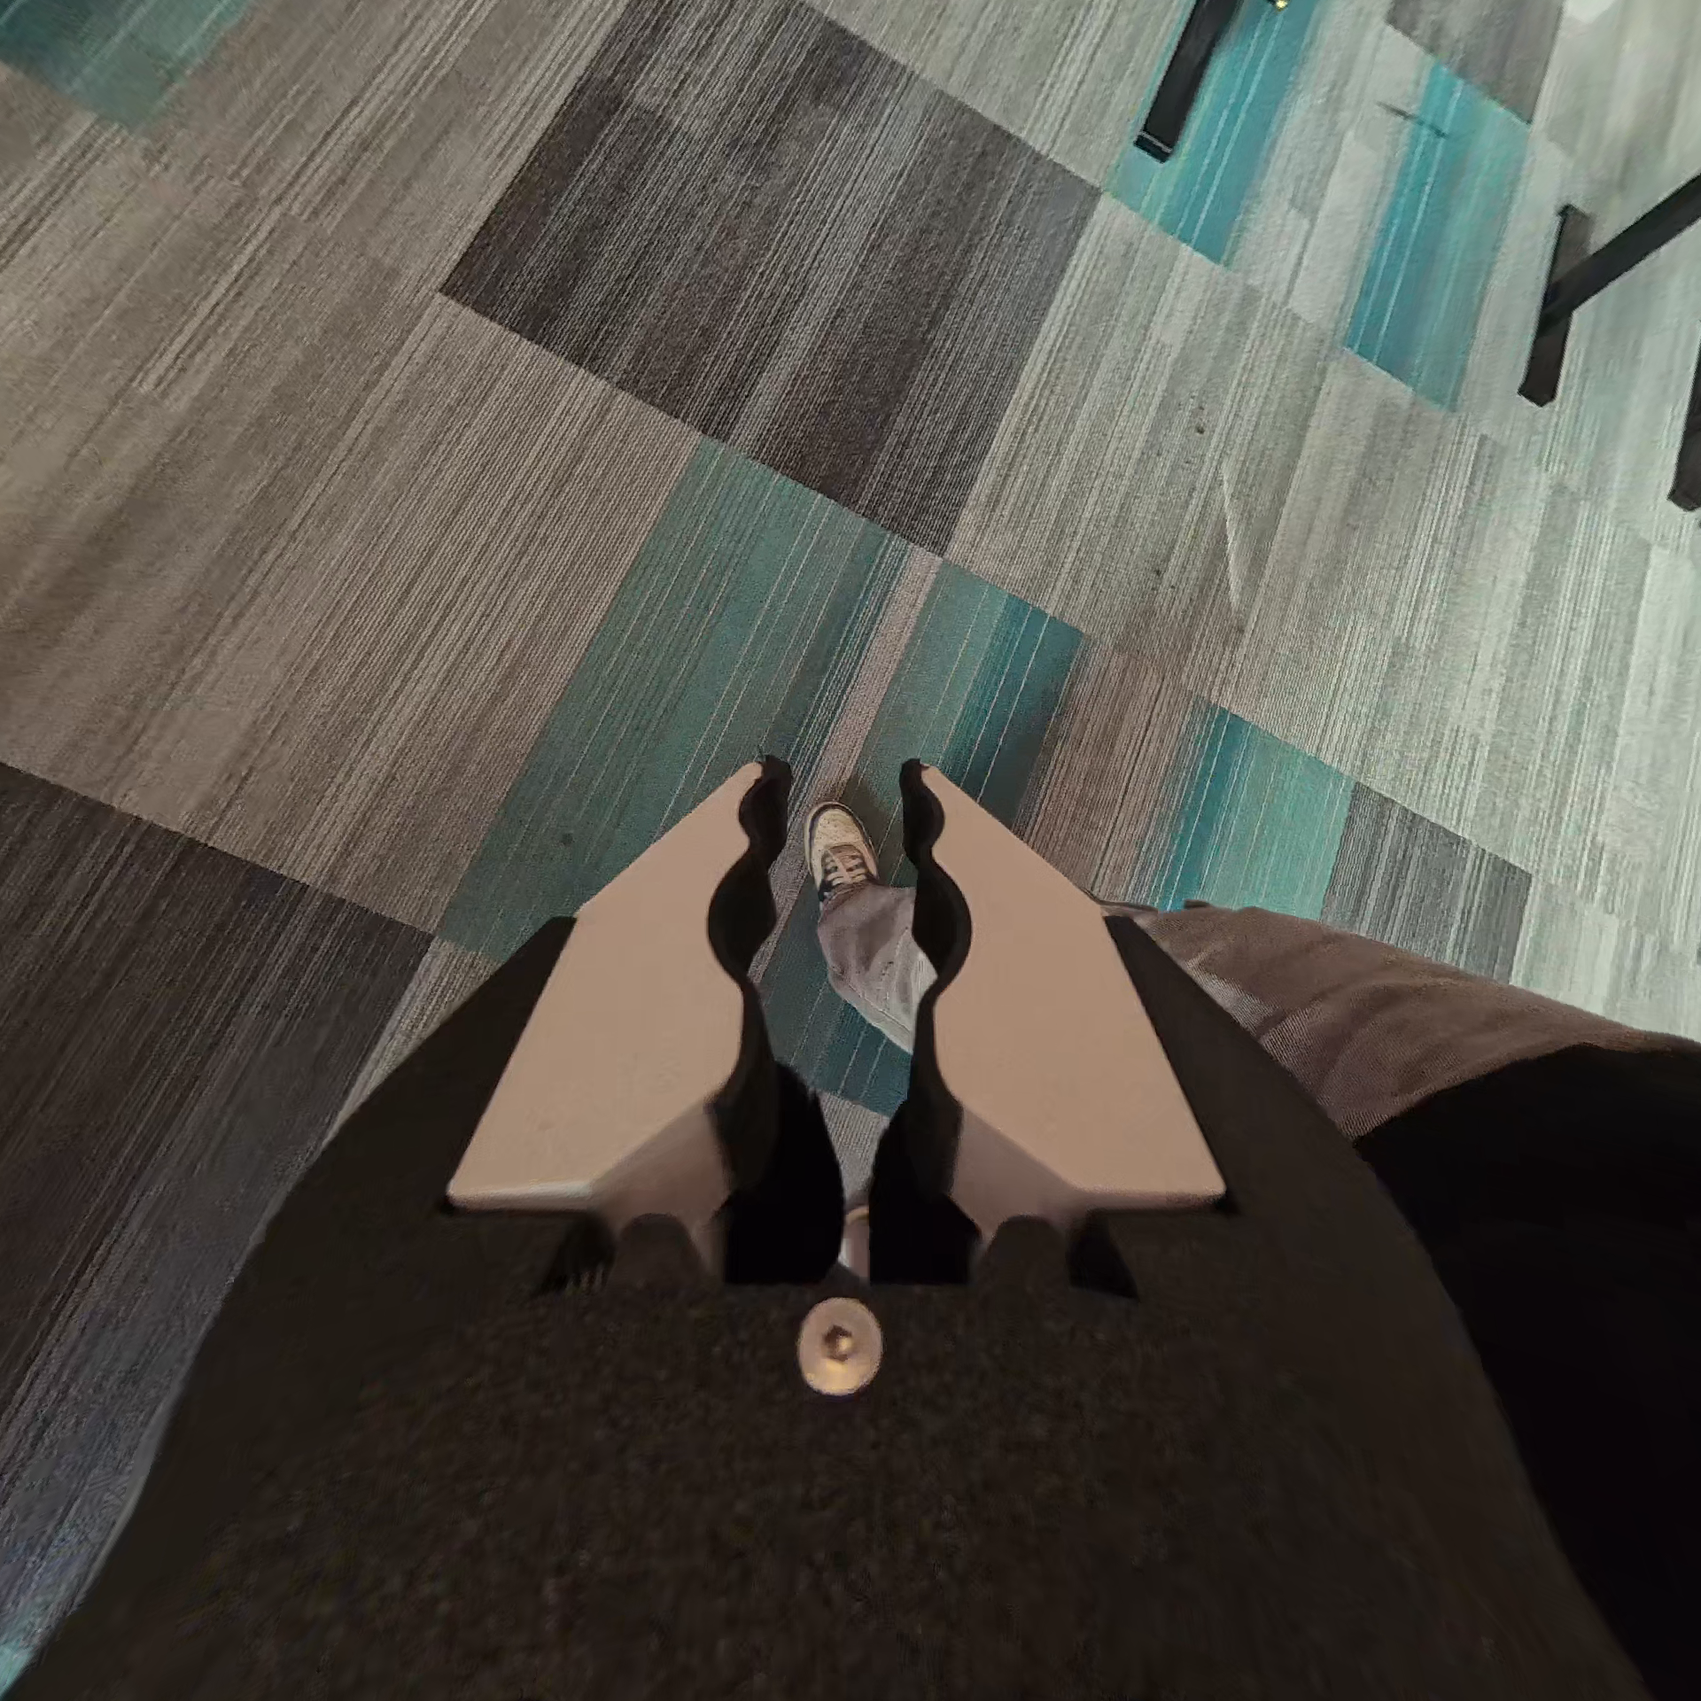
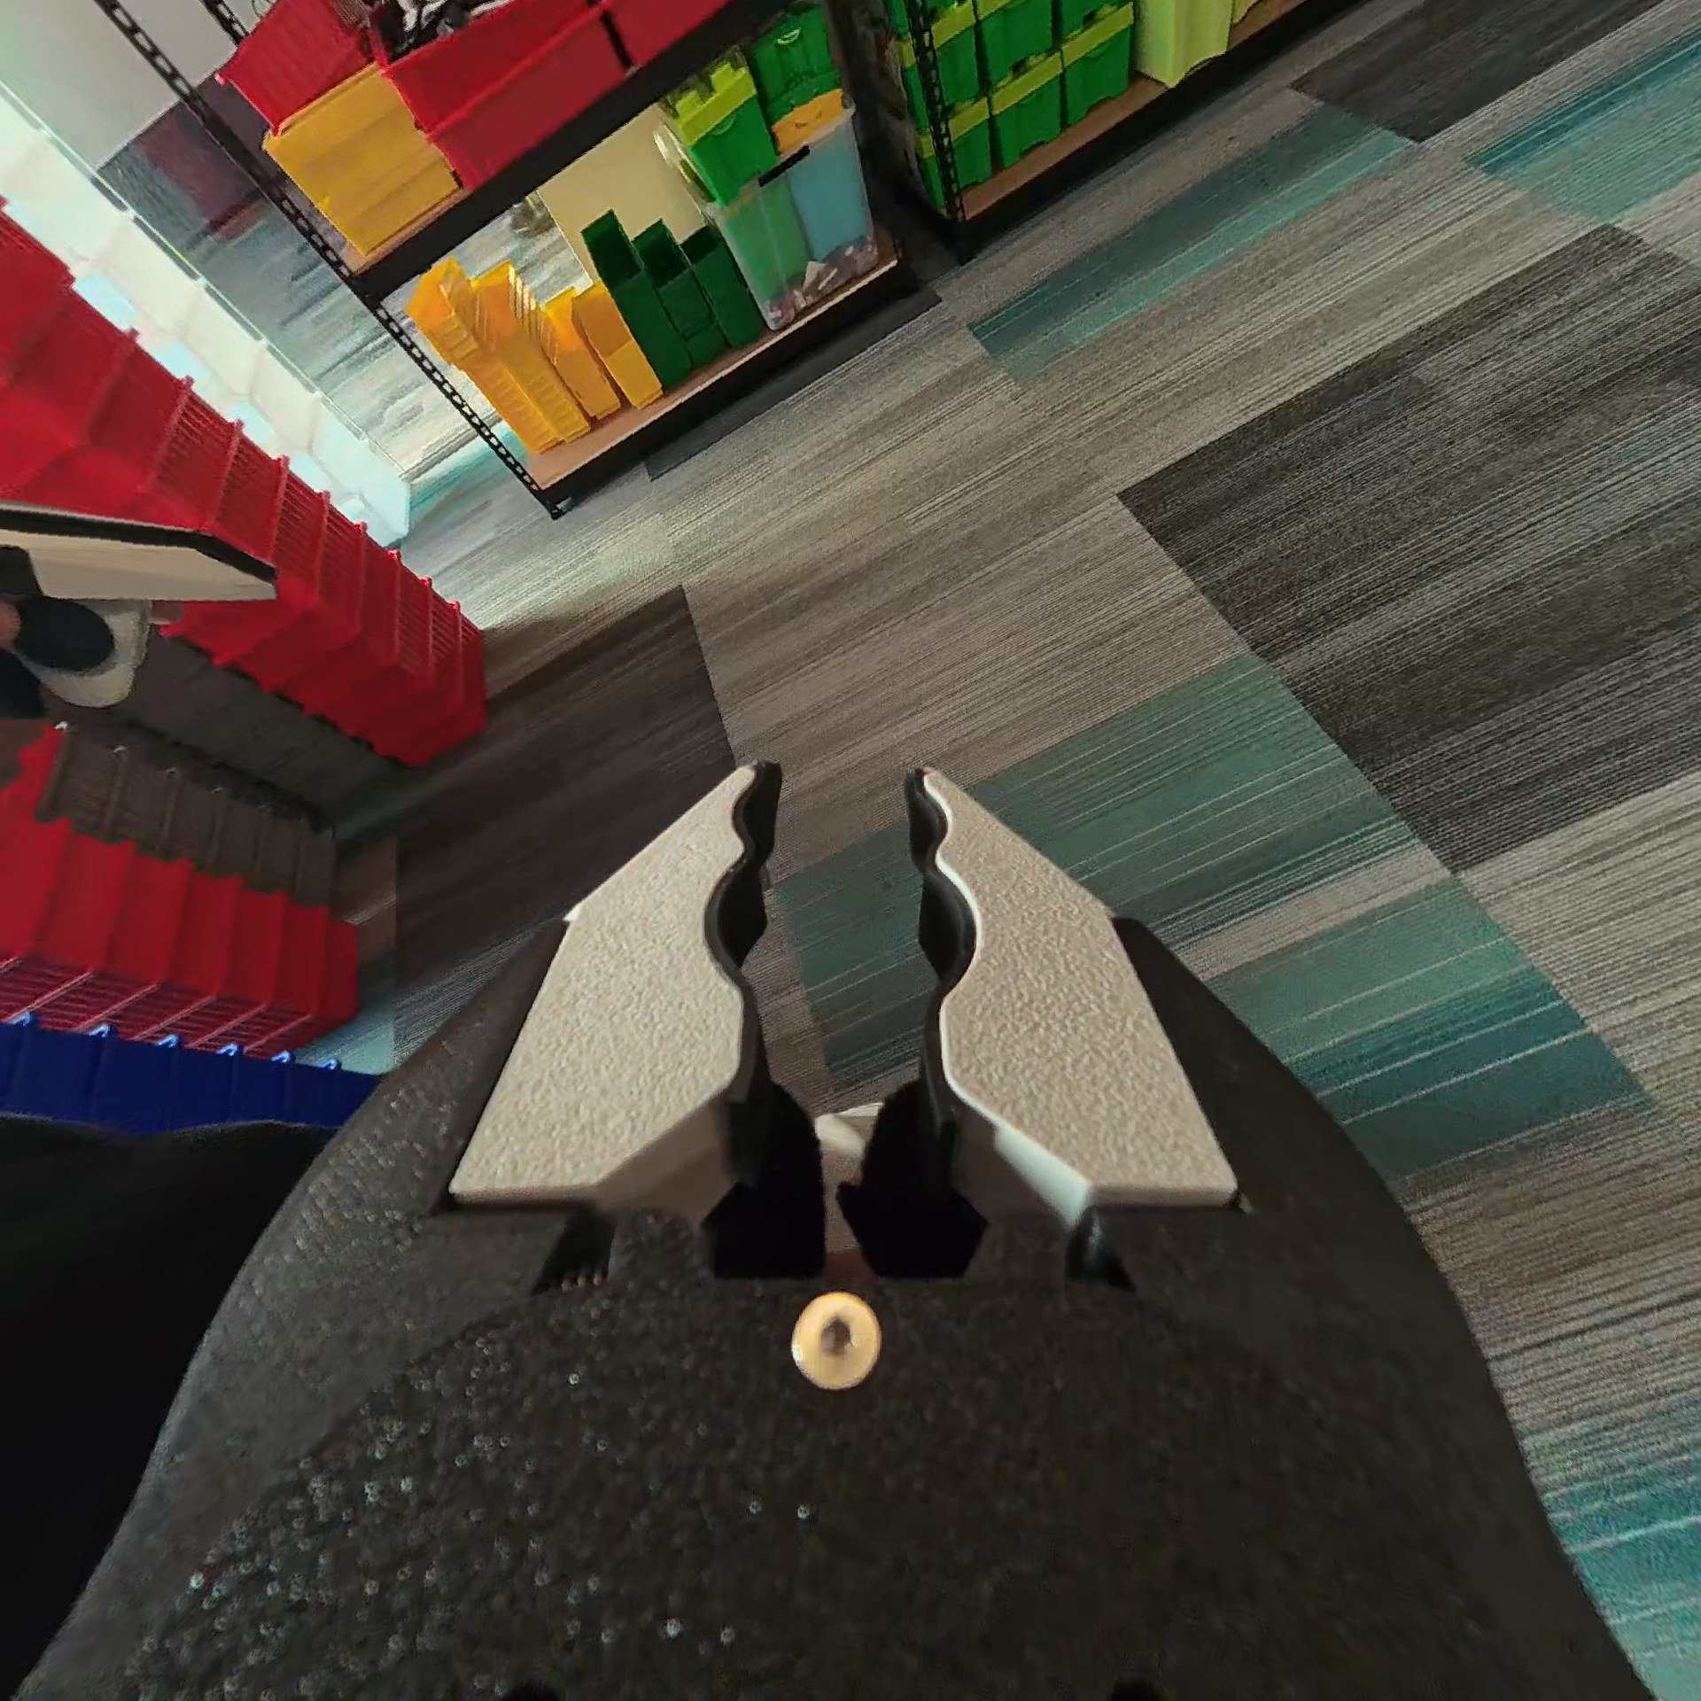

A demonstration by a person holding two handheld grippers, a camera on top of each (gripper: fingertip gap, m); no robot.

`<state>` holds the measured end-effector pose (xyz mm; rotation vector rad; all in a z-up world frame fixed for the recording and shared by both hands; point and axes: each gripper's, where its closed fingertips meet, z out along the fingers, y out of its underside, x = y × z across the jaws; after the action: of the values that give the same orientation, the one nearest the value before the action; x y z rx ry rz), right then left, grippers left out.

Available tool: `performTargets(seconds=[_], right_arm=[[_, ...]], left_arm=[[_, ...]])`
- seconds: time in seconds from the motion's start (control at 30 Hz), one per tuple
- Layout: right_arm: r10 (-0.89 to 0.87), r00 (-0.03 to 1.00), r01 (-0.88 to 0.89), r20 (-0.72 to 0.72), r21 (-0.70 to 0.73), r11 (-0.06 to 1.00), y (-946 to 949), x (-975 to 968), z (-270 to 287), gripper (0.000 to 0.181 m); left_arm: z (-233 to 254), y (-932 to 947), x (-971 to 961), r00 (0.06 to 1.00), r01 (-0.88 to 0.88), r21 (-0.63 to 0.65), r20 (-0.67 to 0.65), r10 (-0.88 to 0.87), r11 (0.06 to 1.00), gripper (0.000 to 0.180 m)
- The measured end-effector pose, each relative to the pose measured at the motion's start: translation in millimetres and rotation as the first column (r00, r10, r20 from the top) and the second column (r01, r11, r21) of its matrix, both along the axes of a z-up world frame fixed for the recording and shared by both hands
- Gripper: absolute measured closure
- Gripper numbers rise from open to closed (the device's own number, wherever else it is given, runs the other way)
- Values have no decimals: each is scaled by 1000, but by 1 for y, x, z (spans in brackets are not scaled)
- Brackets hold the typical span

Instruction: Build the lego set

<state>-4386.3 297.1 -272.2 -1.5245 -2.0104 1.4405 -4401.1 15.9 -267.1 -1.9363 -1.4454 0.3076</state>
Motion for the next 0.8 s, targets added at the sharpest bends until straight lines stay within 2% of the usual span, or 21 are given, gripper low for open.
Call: performTargets(seconds=[0.13,0.23,0.43,0.6,0.73,0.8], right_arm=[[36,999,-36,-16,-17,999,0,-130,24,153],[121,992,-119,-37,51,992,-4,-219,38,153],[189,978,-179,-84,114,977,-19,-387,55,153],[160,983,-147,-85,134,980,-52,-506,41,153],[80,996,-77,-48,70,995,-85,-592,34,153],[51,999,-50,-19,40,998,-102,-630,38,153]], left_arm=[[20,11,-102,999,-37,27,33,36,999,157],[33,4,-169,998,-61,7,28,61,998,158],[20,-28,-302,993,-106,7,59,106,994,158],[1,-57,-433,995,-85,-1,45,85,996,158],[3,-87,-546,999,-51,-33,14,51,998,158],[14,-100,-597,999,-38,-9,5,38,999,158]])
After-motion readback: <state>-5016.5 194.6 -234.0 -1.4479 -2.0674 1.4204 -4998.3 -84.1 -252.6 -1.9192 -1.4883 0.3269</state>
